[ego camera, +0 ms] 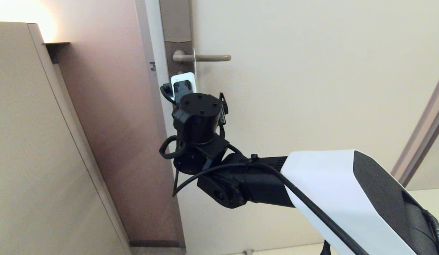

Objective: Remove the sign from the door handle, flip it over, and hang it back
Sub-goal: Hang the sign back with the other side facing out

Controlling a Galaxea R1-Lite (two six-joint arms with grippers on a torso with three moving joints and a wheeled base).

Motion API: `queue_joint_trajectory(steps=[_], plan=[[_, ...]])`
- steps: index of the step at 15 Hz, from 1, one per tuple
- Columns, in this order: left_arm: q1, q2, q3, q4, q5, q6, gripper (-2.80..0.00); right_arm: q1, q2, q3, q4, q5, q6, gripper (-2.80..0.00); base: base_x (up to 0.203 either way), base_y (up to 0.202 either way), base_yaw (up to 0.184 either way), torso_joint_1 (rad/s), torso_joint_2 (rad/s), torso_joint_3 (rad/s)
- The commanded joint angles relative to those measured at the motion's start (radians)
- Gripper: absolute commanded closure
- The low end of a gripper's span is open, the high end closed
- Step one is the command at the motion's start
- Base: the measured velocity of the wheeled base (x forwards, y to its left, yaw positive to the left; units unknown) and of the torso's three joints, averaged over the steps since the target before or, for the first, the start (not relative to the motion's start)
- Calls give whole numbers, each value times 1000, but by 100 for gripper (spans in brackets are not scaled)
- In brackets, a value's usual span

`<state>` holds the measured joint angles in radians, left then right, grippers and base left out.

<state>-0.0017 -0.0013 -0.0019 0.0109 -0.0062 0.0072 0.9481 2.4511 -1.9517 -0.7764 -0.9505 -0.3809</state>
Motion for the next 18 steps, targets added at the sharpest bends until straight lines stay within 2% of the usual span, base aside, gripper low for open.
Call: queue_joint_trajectory(steps=[1,10,11,18], plan=[[0,1,0,0,0,0,0,3,-49,29,-4,-5,-1,-280,0,0,0,0,0,0],[0,1,0,0,0,0,0,56,-228,213,-3,-1,34,-280,0,0,0,0,0,0],[0,1,-1,0,0,0,0,61,-253,252,-3,1,44,0,0,0,0,0,0,0],[0,1,0,0,0,0,0,81,-401,457,-6,9,109,0,0,0,0,0,0,0]])
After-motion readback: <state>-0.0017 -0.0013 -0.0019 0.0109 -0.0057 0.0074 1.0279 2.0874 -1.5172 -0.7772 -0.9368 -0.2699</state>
